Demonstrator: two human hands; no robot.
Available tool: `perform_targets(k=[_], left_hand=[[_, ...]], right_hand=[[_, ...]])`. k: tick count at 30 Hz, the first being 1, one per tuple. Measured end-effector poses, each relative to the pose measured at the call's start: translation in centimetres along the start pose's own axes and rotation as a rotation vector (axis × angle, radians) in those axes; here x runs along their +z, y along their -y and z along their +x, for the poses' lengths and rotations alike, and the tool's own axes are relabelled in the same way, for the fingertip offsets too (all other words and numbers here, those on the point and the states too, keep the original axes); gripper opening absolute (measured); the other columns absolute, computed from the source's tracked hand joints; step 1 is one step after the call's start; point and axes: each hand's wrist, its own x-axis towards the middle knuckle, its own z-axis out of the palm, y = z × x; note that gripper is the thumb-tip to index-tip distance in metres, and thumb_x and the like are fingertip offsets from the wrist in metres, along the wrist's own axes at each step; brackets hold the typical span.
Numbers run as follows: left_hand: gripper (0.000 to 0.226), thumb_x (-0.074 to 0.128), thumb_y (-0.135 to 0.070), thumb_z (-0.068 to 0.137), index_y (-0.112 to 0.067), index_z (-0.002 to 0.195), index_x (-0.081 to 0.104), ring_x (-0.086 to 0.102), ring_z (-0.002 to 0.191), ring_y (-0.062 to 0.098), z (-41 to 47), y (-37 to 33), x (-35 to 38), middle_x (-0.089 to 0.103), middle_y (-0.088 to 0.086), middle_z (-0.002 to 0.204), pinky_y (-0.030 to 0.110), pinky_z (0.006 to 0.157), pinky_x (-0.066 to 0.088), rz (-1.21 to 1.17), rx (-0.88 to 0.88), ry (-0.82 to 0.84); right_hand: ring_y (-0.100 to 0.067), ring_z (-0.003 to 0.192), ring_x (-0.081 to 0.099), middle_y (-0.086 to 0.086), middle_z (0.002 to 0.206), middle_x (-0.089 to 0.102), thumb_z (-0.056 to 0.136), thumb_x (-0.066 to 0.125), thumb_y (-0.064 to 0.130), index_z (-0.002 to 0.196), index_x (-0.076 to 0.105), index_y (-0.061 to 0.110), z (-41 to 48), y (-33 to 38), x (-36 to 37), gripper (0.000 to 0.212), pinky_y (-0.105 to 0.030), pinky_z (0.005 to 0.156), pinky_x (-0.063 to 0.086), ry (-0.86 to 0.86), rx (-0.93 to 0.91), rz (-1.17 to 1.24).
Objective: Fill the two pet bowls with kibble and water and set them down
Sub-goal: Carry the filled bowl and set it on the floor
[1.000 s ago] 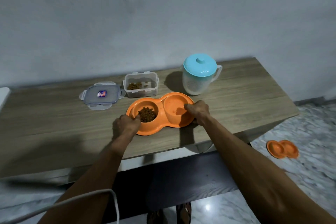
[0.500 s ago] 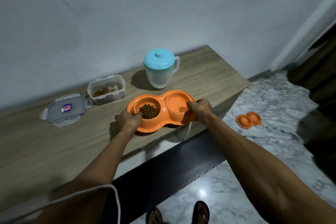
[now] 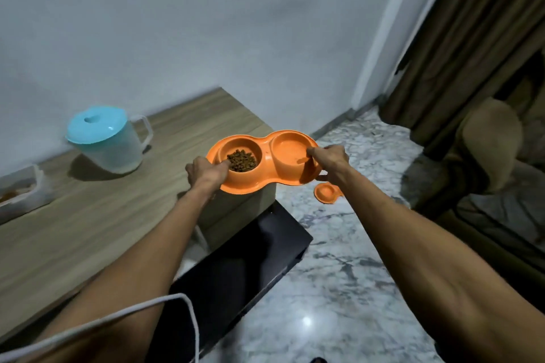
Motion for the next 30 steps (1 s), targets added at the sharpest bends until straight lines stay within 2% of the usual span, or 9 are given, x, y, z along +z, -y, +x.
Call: perform_targets(k=[3, 5, 7, 9, 12, 17, 20, 24, 30], left_hand=[[0.049, 0.066, -0.050, 0.072, -0.006, 0.093, 0.064, 0.067, 0.086, 0.041, -1.6, -4.6, 4.5, 0.062, 0.021, 0.113, 0.040, 0.061, 0.058, 0.009, 0.013, 0.002], [0.047, 0.066, -0.047, 0.077, -0.003, 0.096, 0.064, 0.067, 0.087, 0.041, -1.9, -7.2, 7.4, 0.062, 0.022, 0.115, 0.023, 0.039, 0.042, 0.002, 0.017, 0.022], [0.045, 0.066, -0.044, 0.079, -0.003, 0.097, 0.063, 0.067, 0.088, 0.041, -1.7, -9.6, 10.0, 0.061, 0.022, 0.116, 0.019, 0.035, 0.036, -0.017, 0.019, 0.035], [0.045, 0.066, -0.043, 0.078, -0.003, 0.097, 0.063, 0.067, 0.088, 0.041, -1.4, -12.0, 12.2, 0.061, 0.023, 0.116, 0.021, 0.037, 0.041, -0.029, 0.046, 0.035], [0.045, 0.067, -0.042, 0.074, -0.003, 0.097, 0.063, 0.067, 0.085, 0.041, -0.3, -15.4, 15.2, 0.059, 0.022, 0.117, 0.034, 0.058, 0.057, -0.051, 0.072, 0.013], [0.044, 0.067, -0.048, 0.065, -0.008, 0.080, 0.057, 0.067, 0.081, 0.040, 3.8, -20.1, 20.7, 0.061, 0.020, 0.110, 0.052, 0.079, 0.056, -0.089, 0.059, 0.019], [0.043, 0.069, -0.044, 0.072, -0.004, 0.087, 0.060, 0.067, 0.083, 0.040, 6.6, -22.3, 23.7, 0.060, 0.020, 0.112, 0.044, 0.074, 0.058, -0.100, 0.042, 0.023], [0.042, 0.069, -0.040, 0.077, -0.001, 0.093, 0.064, 0.066, 0.084, 0.039, 9.8, -24.3, 27.4, 0.060, 0.021, 0.113, 0.039, 0.067, 0.056, -0.107, 0.019, 0.014], [0.050, 0.068, -0.042, 0.081, 0.001, 0.105, 0.066, 0.063, 0.093, 0.034, 14.1, -24.4, 32.5, 0.061, 0.019, 0.115, 0.034, 0.064, 0.044, -0.071, -0.052, -0.028]], right_hand=[[-0.036, 0.097, 0.064, -0.018, 0.112, 0.064, 0.073, 0.073, 0.024, 0.107, 0.065, 0.002, 3.6, 0.4, -5.3, 0.041, -0.042, 0.059, 0.061, -0.016, -0.005, -0.001], [-0.036, 0.096, 0.064, -0.018, 0.113, 0.065, 0.071, 0.074, 0.024, 0.106, 0.066, 0.002, 6.0, 0.9, -8.3, 0.042, -0.037, 0.052, 0.058, -0.024, -0.013, 0.003], [-0.036, 0.096, 0.064, -0.017, 0.111, 0.065, 0.072, 0.074, 0.023, 0.105, 0.066, 0.003, 8.4, 1.5, -10.8, 0.040, -0.037, 0.051, 0.057, -0.026, -0.018, 0.010], [-0.037, 0.097, 0.062, -0.017, 0.111, 0.064, 0.071, 0.074, 0.021, 0.104, 0.065, 0.003, 10.9, 2.2, -12.8, 0.039, -0.038, 0.050, 0.056, -0.031, -0.026, 0.020], [-0.037, 0.099, 0.062, -0.017, 0.113, 0.063, 0.072, 0.074, 0.020, 0.103, 0.064, 0.003, 15.0, 3.3, -14.9, 0.038, -0.036, 0.047, 0.053, -0.040, -0.030, 0.035], [-0.038, 0.100, 0.062, -0.017, 0.111, 0.063, 0.075, 0.073, 0.018, 0.085, 0.059, 0.010, 22.0, 5.3, -17.1, 0.019, -0.044, 0.061, 0.058, -0.067, -0.033, 0.042], [-0.036, 0.098, 0.061, -0.017, 0.109, 0.063, 0.077, 0.073, 0.019, 0.082, 0.058, 0.010, 26.1, 6.3, -17.6, 0.019, -0.048, 0.067, 0.060, -0.084, -0.026, 0.022], [-0.034, 0.096, 0.059, -0.015, 0.114, 0.061, 0.076, 0.075, 0.024, 0.115, 0.059, 0.007, 31.5, 7.1, -17.3, 0.046, -0.040, 0.053, 0.057, -0.081, -0.021, 0.001], [-0.033, 0.095, 0.060, -0.016, 0.111, 0.062, 0.079, 0.074, 0.025, 0.121, 0.060, 0.007, 39.3, 6.5, -15.5, 0.047, -0.049, 0.070, 0.062, -0.028, -0.015, -0.061]])
